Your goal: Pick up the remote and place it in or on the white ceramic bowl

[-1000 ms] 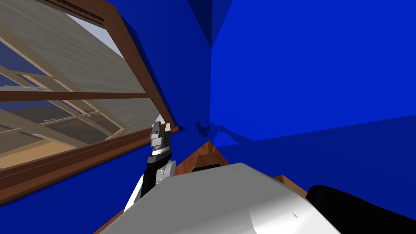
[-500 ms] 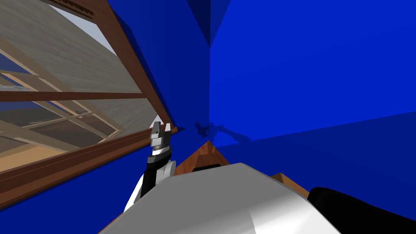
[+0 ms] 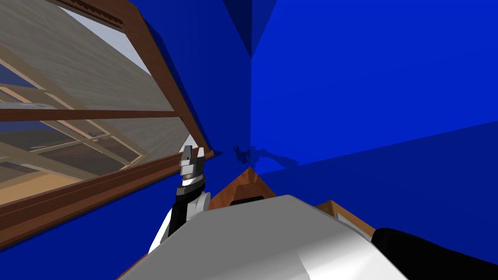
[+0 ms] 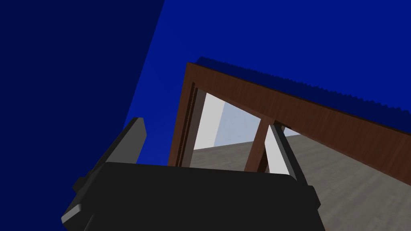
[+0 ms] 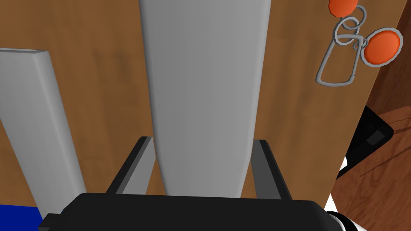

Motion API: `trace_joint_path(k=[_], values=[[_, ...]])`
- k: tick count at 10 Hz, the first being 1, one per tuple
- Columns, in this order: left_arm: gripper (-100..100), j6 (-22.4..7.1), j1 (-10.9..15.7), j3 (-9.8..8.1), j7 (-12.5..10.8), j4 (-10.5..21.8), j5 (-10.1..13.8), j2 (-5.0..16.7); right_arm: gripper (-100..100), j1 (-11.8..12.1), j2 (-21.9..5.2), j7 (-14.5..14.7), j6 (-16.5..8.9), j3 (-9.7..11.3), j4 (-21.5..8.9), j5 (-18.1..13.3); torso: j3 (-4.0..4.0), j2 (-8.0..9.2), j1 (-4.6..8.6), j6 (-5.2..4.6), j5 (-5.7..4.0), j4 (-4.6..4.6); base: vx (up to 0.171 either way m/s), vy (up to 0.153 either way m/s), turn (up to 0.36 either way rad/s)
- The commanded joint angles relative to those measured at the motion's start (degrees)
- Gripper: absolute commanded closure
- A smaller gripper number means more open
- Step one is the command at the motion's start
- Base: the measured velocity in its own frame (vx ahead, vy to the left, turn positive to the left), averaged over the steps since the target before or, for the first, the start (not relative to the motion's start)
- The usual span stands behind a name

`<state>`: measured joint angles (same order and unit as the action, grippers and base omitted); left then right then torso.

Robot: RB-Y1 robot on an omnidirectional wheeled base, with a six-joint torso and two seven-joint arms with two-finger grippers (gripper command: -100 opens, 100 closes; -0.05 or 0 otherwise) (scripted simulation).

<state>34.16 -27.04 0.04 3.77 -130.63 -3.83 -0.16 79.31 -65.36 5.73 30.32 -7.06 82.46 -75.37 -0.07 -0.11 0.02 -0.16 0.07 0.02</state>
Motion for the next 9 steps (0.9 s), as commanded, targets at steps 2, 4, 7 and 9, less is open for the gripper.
trace_joint_path(k=[2,4,7,9], values=[[0,0.0,0.0,0.0,0.0,0.0,0.0,0.0,100,1.83,-2.72,-0.13,1.87,-3.6,2.51,1.2,0.07,0.12,-0.03,0.03,0.02,-0.02,-0.12,0.032,-0.021],[0,0.0,0.01,0.0,0.0,0.0,0.0,0.0,100,2.45,-3.79,-0.1,3.09,-5.53,4.46,2.11,0.12,0.2,-0.04,0.03,0.01,-0.06,-0.11,0.011,-0.008],[0,0.0,0.0,0.0,0.0,0.0,0.0,0.0,100,3.43,-5.59,-0.04,5.53,-9.05,8.41,3.98,0.07,0.1,0.02,0.0,0.0,-0.05,-0.093,-0.007,-0.015],[0,0.0,0.0,0.0,0.0,0.0,0.0,0.0,100,4.27,-6.75,0.02,7.13,-11.31,10.75,5.28,0.1,0.16,0.04,0.05,0.01,-0.05,-0.112,-0.012,-0.016]])
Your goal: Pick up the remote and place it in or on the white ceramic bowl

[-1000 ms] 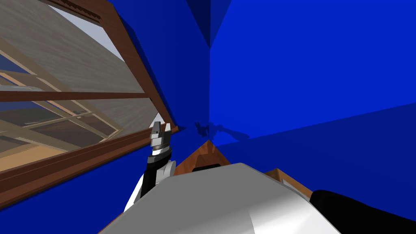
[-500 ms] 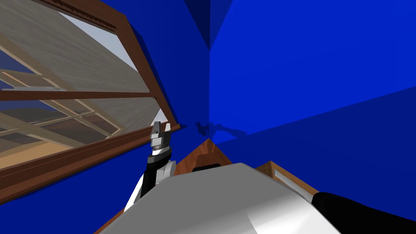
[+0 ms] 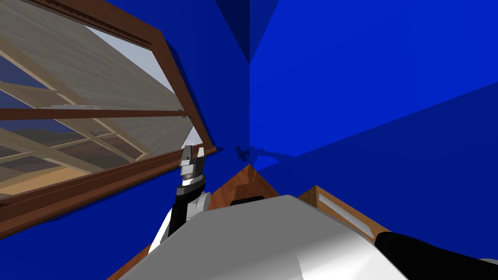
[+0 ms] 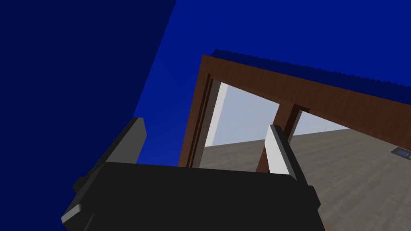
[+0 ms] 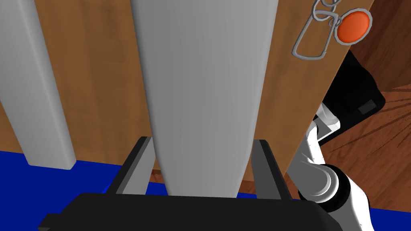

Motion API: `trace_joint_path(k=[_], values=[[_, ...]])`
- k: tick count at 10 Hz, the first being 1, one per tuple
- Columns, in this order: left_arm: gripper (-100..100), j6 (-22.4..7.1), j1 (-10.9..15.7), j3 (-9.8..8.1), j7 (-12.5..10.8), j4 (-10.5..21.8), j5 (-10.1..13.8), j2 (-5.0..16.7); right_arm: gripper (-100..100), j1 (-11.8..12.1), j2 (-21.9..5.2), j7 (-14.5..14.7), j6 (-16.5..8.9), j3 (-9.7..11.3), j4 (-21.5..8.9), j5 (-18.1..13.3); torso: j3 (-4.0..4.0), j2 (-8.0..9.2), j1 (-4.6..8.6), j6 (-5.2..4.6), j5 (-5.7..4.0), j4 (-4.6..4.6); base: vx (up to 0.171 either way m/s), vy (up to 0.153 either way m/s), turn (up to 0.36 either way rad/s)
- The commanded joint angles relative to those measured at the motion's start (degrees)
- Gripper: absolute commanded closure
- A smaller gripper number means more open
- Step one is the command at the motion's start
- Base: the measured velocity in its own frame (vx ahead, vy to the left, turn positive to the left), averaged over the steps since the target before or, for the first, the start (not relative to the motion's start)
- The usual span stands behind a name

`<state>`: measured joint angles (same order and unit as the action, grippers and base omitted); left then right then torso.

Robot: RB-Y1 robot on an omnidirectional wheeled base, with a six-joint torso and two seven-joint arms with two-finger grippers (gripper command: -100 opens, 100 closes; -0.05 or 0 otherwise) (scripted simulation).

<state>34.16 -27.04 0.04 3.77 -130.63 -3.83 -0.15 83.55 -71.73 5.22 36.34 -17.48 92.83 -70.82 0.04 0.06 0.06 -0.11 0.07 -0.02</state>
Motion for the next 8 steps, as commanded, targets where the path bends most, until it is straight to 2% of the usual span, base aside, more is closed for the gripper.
trace_joint_path(k=[1,3,4,6,8], values=[[0,0.0,0.0,0.0,0.0,0.0,0.0,0.0,100,0.36,-0.76,0.54,1.59,-1.55,0.94,1.13,0.0,0.0,0.0,0.0,0.0,0.0,-0.091,-0.021,-0.02],[0,0.0,0.0,0.0,0.0,0.0,0.0,0.0,100,2.01,-2.4,0.49,3.12,-3.83,1.43,2.62,-0.06,-0.09,0.11,-0.04,0.0,0.04,-0.08,-0.045,-0.034],[0,0.0,0.0,0.0,0.0,0.0,0.0,0.0,100,3.39,-3.78,0.28,4.02,-5.15,-0.11,3.74,-0.08,-0.11,0.17,-0.09,-0.01,0.06,-0.068,-0.059,-0.082],[0,0.0,-0.01,-0.01,0.0,0.0,0.0,0.01,100,4.22,-4.73,0.05,4.58,-5.88,-1.82,4.51,-0.12,-0.18,0.28,-0.2,-0.02,0.09,-0.036,-0.056,-0.049],[0,0.0,-0.01,0.0,0.0,0.0,0.0,0.0,100,5.19,-6.11,-0.38,5.4,-6.77,-5.02,5.76,-0.21,-0.33,0.22,-0.24,0.02,0.12,-0.018,-0.046,-0.049]])
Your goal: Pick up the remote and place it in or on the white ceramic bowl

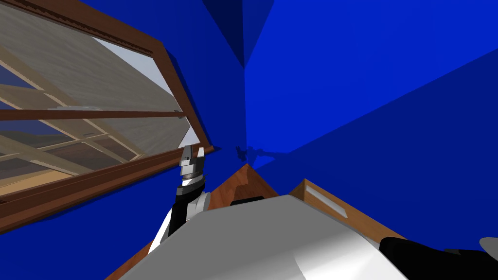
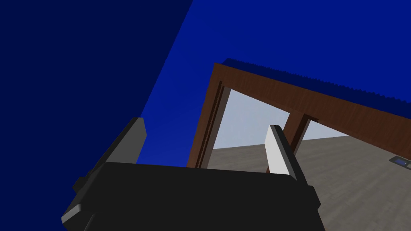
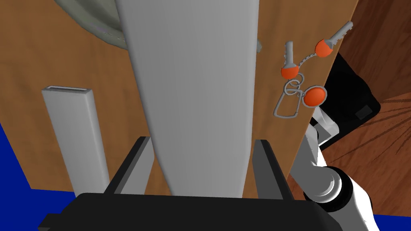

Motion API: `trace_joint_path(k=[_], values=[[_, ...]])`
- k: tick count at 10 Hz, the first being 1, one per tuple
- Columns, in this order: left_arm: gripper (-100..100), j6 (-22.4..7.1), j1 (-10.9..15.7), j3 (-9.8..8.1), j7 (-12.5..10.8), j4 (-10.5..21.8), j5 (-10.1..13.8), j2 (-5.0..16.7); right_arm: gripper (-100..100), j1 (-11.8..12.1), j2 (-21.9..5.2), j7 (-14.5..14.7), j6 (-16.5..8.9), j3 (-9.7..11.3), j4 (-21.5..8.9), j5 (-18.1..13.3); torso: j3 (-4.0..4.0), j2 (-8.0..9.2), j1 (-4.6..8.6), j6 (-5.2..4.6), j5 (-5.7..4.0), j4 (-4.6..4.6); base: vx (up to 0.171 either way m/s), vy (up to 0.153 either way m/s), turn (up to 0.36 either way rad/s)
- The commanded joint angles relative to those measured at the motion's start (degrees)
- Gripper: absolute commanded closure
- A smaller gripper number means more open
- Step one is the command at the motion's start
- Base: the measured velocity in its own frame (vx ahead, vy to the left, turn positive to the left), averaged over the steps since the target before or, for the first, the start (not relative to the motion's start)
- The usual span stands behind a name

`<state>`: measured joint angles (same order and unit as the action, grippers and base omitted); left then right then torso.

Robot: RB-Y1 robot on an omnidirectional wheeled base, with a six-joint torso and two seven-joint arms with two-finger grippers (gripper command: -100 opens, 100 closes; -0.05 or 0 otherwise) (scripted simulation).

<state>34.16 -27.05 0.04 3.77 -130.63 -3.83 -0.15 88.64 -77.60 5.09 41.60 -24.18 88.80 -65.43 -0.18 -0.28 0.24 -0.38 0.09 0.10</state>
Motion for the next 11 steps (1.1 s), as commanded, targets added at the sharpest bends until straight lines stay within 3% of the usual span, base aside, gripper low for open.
trace_joint_path(k=[1,8,9,10,11], values=[[0,0.0,0.0,0.0,0.0,0.0,0.0,0.0,100,0.35,-0.68,-0.41,0.4,-0.31,-2.14,0.8,0.0,0.0,0.0,0.0,0.0,0.0,-0.015,-0.043,-0.035],[0,0.0,0.0,0.0,0.0,0.0,0.0,0.0,100,1.43,-3.77,-1.78,2.32,-1.36,-11.43,3.68,0.0,-0.02,-0.18,-0.06,0.13,-0.01,-0.013,-0.036,-0.034],[0,0.0,0.0,0.0,0.0,0.0,0.0,0.0,100,1.45,-3.27,-1.35,2.28,-1.45,-10.76,3.52,0.0,-0.01,-0.21,-0.07,0.13,-0.01,-0.006,-0.017,-0.011],[0,0.0,0.0,0.0,0.0,0.0,0.0,0.0,-100,1.49,-3.25,-1.35,2.29,-1.46,-10.99,3.55,-0.02,-0.05,-0.3,-0.03,0.1,-0.01,0.0,0.0,0.0],[0,0.0,0.0,0.0,0.0,0.0,0.0,0.0,-100,1.49,-3.25,-1.36,2.28,-1.46,-10.98,3.54,-0.04,-0.08,-0.35,-0.02,0.12,0.0,0.0,0.0,0.0]])
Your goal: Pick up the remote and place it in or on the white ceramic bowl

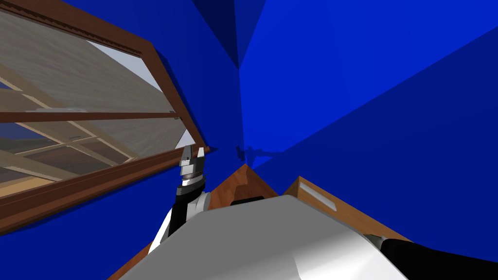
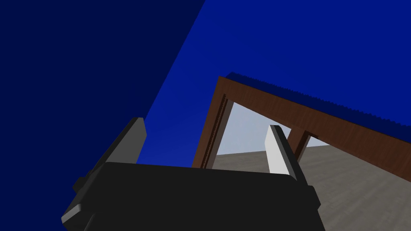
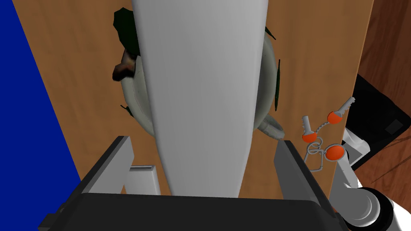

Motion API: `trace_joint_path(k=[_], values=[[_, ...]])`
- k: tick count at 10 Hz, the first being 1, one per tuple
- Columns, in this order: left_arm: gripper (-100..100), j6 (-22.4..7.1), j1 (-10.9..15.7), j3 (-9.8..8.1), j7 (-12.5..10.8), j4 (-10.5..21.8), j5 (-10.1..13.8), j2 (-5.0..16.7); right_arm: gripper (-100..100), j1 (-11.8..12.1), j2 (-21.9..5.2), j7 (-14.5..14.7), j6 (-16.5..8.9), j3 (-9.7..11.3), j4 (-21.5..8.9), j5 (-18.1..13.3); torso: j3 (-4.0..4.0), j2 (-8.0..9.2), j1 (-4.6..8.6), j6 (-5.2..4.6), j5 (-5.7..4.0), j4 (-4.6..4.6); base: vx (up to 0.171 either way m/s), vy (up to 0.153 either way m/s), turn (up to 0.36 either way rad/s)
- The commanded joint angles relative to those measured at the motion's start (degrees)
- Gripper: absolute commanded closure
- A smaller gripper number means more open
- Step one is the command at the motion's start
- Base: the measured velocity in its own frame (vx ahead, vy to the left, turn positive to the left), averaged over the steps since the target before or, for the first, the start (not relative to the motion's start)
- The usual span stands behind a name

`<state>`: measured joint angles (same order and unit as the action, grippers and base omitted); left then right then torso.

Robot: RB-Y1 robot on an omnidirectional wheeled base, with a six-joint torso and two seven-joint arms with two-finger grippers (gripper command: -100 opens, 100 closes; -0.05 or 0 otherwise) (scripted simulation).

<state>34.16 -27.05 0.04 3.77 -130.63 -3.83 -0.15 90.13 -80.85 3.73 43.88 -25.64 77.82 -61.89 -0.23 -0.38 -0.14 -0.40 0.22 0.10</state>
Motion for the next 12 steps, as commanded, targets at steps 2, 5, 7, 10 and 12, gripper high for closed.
trace_joint_path(k=[2,5,7,10,12], values=[[0,0.0,0.0,0.0,0.0,0.0,0.0,0.0,-100,0.0,0.0,0.0,0.0,0.0,0.0,0.0,0.0,-0.01,-0.01,0.0,0.0,0.0,0.0,0.0,0.0],[0,0.0,0.0,0.0,0.0,0.0,0.0,0.0,-100,1.54,-0.73,0.05,1.65,-2.86,-0.3,0.52,-0.01,-0.01,-0.02,0.0,0.01,0.0,-0.006,0.003,-0.012],[0,0.0,0.0,0.0,0.0,0.0,0.0,0.0,-100,2.31,-1.1,0.07,2.47,-4.3,-0.45,0.78,0.03,0.06,-0.06,-0.01,0.02,-0.01,-0.025,0.01,-0.027],[0,0.0,0.0,0.0,0.0,0.0,0.0,0.0,-100,4.61,-2.2,0.14,4.94,-8.61,-0.9,1.56,0.05,0.09,-0.07,0.0,0.02,-0.02,-0.029,0.011,-0.031],[0,0.0,0.0,0.0,0.0,0.0,0.0,0.0,-100,6.15,-2.94,0.18,6.59,-11.48,-1.2,2.08,0.05,0.08,-0.07,0.0,0.02,-0.02,-0.027,0.014,-0.029]])
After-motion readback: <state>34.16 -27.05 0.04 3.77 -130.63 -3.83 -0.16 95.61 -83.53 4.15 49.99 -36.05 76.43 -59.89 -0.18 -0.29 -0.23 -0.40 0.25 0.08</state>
